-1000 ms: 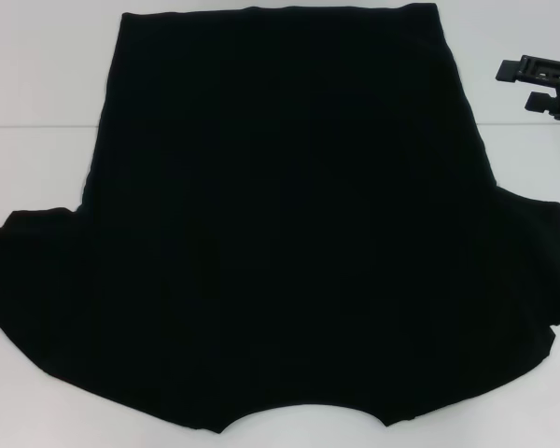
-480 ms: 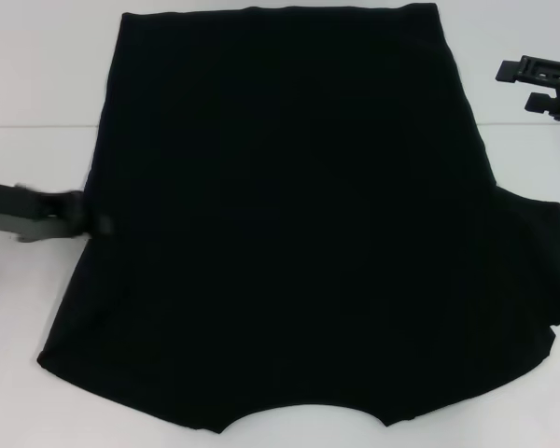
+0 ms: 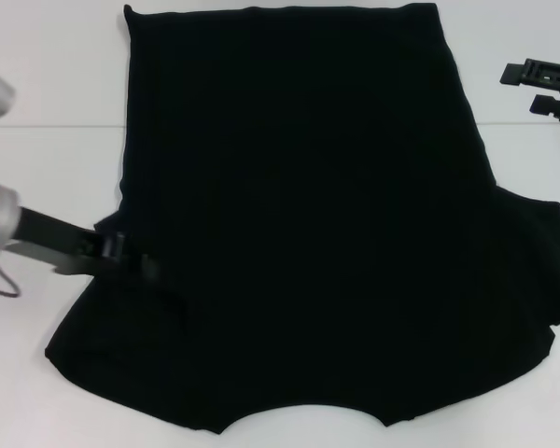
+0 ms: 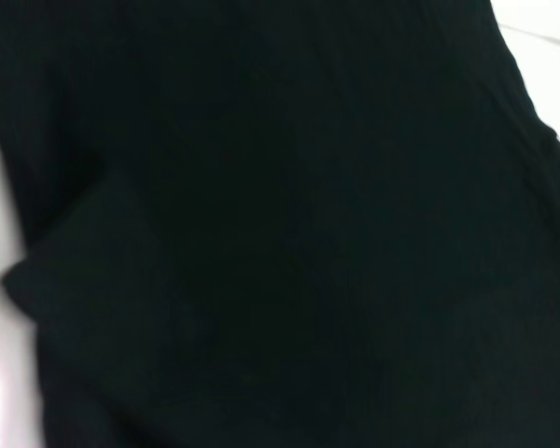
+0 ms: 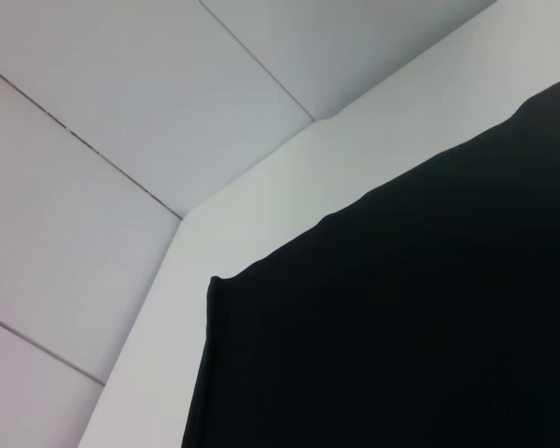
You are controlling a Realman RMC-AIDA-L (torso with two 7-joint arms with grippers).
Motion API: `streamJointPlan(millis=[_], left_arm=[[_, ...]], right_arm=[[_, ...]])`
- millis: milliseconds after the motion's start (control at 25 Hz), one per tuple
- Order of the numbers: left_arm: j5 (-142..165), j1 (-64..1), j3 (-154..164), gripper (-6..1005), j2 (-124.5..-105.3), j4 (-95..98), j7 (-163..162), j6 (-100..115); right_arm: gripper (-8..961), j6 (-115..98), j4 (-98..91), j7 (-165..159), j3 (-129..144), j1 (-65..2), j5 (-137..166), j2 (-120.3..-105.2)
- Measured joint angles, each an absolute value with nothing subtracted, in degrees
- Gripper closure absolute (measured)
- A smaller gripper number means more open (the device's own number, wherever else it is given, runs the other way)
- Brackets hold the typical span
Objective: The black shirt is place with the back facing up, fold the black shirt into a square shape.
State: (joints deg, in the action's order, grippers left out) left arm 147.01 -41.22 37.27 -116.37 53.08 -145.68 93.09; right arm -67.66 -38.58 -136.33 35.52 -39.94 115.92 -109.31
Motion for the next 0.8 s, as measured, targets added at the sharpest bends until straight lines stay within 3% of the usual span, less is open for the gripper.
streamJointPlan(millis=[400, 480, 680, 800], left_arm=[[139.28, -36.58, 17.73, 666, -113.35, 51.05, -127.73, 102.83], [138.91, -35.71, 15.88, 629, -113.41, 49.97, -122.01, 104.72], [137.66, -34.29, 15.57, 379, -114.8, 49.55, -118.57, 102.96], [137.47, -34.69, 15.72, 280, -115.03, 49.31, -118.48, 102.18]], right_arm=[[140, -74.8, -39.87, -136.35, 35.93, -39.06, 121.13, -108.08], [141, -77.21, -40.55, -136.53, 35.8, -38.91, 123.74, -107.88], [145, -85.26, -44.3, -140.16, 35.58, -37.99, 134.6, -107.42], [147, -87.8, -45.65, -142.75, 35.21, -37.6, 139.17, -107.4]])
